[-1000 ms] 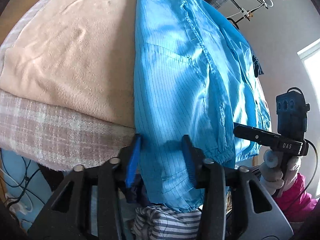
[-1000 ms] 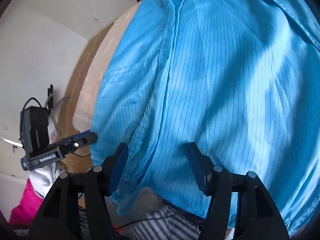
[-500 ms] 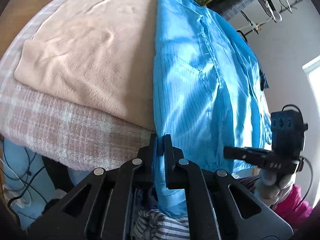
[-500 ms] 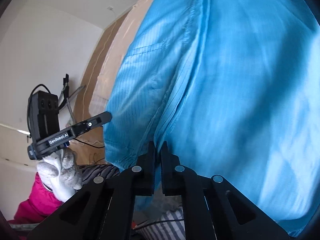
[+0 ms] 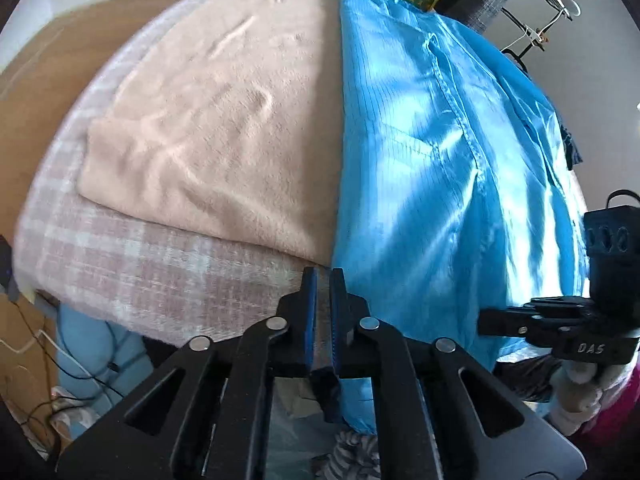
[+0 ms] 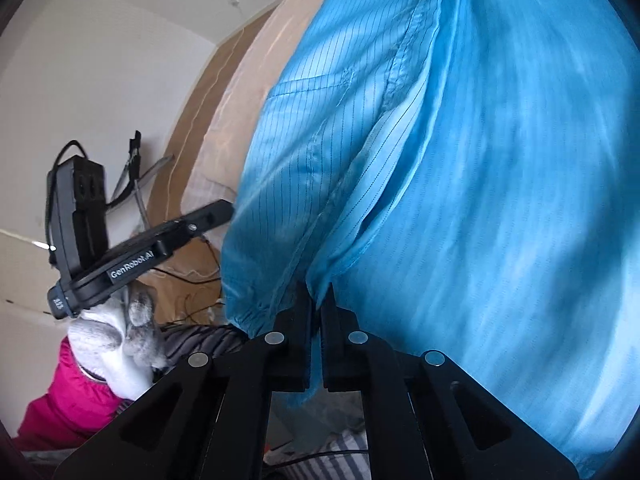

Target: Fold large clothes

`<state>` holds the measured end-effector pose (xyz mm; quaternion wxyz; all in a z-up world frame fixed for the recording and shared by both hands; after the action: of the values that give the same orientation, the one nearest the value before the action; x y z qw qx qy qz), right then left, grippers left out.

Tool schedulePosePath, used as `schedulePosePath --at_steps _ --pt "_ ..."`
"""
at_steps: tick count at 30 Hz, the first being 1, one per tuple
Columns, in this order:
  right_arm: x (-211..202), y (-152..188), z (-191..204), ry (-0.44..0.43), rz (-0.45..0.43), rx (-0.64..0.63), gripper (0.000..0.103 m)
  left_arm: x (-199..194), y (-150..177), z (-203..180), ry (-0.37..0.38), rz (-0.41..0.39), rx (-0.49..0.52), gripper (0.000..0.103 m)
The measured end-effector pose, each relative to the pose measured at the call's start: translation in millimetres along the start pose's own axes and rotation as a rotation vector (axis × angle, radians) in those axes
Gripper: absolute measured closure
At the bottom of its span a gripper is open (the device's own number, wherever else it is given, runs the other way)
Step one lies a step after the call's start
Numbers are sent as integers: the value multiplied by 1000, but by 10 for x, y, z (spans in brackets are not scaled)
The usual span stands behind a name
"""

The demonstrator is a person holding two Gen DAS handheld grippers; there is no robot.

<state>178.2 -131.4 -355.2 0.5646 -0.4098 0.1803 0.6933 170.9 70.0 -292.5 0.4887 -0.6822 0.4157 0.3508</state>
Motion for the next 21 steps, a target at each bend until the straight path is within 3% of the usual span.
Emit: schedulePosePath --at_steps 5,10,15,21 --pt "-80 9 -53 25 -19 0 100 -277 -62 -186 -14 -99 83 99" --pt "-201 23 -95 46 -28 -27 95 -362 -120 -509 34 -131 156 99" --pt "-546 42 -26 114 -134 -97 73 -310 -103 -858 124 -111 210 99" --pt "-1137 97 -339 167 -277 -74 70 90 179 -1166 151 29 276 99"
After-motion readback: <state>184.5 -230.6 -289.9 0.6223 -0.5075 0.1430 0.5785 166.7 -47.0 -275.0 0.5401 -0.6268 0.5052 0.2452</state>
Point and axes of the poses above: each gripper's, at about its wrist camera, not at the fingertips, and x roughly the way its jaws point, z to its left, y to its underside, the point moved 8 cm from there along x, roughly the way its jaws point, and after that the axes turned 1 degree about z, right-handed, at the moved point
